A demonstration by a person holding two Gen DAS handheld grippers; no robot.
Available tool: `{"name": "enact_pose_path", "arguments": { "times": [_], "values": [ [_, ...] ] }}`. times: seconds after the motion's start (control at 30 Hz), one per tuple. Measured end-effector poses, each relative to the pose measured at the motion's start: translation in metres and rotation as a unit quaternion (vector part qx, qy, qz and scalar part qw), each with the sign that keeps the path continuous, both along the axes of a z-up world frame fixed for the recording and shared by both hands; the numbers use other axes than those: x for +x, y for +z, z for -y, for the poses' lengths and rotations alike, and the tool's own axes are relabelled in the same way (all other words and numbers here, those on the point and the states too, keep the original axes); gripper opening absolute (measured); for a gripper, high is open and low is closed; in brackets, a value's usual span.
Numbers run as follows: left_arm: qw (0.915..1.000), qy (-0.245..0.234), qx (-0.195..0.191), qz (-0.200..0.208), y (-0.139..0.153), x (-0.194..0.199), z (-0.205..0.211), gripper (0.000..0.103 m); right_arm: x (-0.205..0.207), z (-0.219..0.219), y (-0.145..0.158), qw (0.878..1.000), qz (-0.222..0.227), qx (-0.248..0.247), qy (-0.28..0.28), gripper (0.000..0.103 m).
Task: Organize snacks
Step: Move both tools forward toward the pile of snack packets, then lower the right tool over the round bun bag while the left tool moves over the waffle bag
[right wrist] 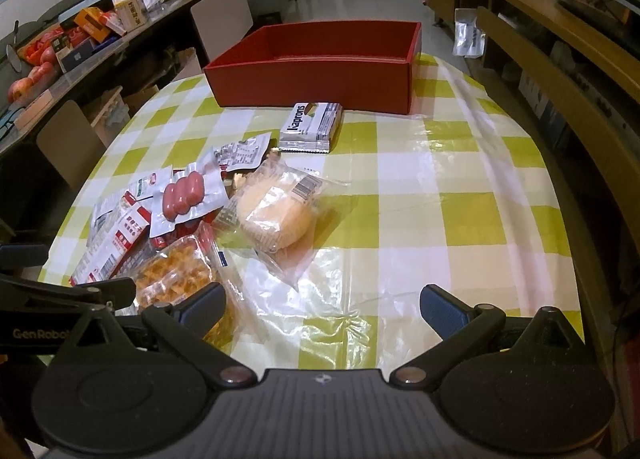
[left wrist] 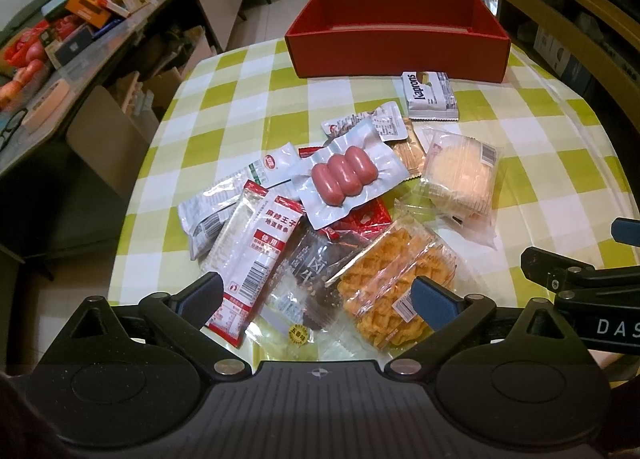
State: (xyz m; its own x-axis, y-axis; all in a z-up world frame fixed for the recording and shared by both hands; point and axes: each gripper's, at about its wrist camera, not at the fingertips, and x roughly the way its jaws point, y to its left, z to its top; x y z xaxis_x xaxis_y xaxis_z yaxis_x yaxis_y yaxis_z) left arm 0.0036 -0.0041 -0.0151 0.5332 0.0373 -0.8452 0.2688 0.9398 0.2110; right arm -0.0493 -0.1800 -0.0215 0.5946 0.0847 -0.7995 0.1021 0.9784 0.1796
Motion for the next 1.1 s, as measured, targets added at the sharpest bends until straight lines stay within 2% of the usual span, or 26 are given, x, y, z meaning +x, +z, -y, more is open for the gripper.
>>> {"name": "enact_pose_path", "arguments": {
  "times": [0.67, 0.93, 1.1],
  "values": [
    [0.9997, -0.011, 0.01, -0.021, -0.014, 0.004, 0.006, 0.101, 0.005, 0.004, -0.012, 1.0, -0.027, 0.004, 0.013, 0.103],
    [0.9982, -0.044, 0.024, -0.033, -0.026, 0.007, 0.014, 0.101, 0.008, 0.027, -0.014, 0.999, -0.034, 0.025, -0.013, 0.103],
    [0.9969, -0.058, 0.01, -0.051, -0.032, 0.01, 0.022, 0.102, 0.009, 0.033, -0.014, 0.999, -0.034, 0.038, -0.016, 0.103]
  ]
}}
